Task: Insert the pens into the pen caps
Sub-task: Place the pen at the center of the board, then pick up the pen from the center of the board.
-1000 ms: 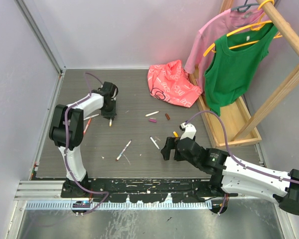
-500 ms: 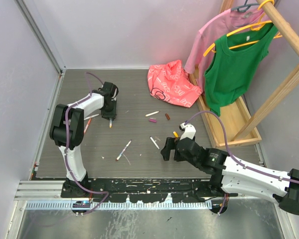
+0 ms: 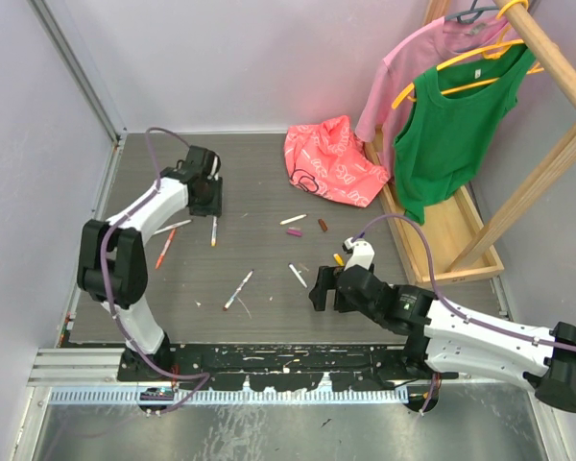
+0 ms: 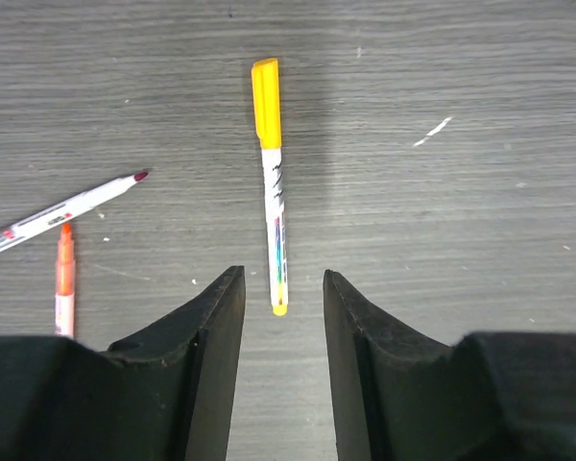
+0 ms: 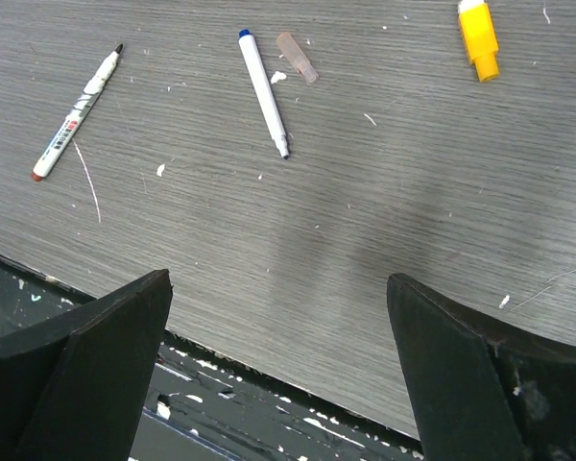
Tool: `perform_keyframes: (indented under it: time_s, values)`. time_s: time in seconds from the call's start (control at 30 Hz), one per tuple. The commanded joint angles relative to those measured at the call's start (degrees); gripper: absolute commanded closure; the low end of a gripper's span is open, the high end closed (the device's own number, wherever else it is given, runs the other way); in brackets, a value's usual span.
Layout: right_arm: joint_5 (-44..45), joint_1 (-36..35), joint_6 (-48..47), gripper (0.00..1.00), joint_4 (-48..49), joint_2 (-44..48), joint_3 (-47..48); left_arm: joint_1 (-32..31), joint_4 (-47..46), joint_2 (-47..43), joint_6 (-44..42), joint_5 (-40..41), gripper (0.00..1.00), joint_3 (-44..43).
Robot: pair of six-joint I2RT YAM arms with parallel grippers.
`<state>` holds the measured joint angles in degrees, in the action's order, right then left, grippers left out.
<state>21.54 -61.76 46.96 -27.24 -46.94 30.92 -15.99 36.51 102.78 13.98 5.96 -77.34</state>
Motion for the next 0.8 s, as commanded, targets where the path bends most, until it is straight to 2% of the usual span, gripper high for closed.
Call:
perform_keyframes:
  time_s: [0.0, 0.17, 0.47, 0.77]
  values:
    - [-0.7, 0.1, 0.5, 0.01, 2.1, -0.4, 1.3, 0.3, 1.2, -7.0, -0.9, -2.1, 0.59, 0.1]
    - [-0.3, 0.1, 0.4, 0.01, 2.1, -0.2, 1.0, -1.5, 3.0, -12.9, -1.2, -3.6, 0.55, 3.9]
    - [0.9, 0.1, 0.1, 0.01, 2.2, -0.7, 0.8, -11.6, 3.1, -27.9, 4.0, -3.8, 0.51, 17.5]
    - [-0.7, 0.1, 0.2, 0.01, 3.8, -3.4, 1.0, -20.7, 1.3, -32.4, 11.1, -1.2, 0.49, 27.8]
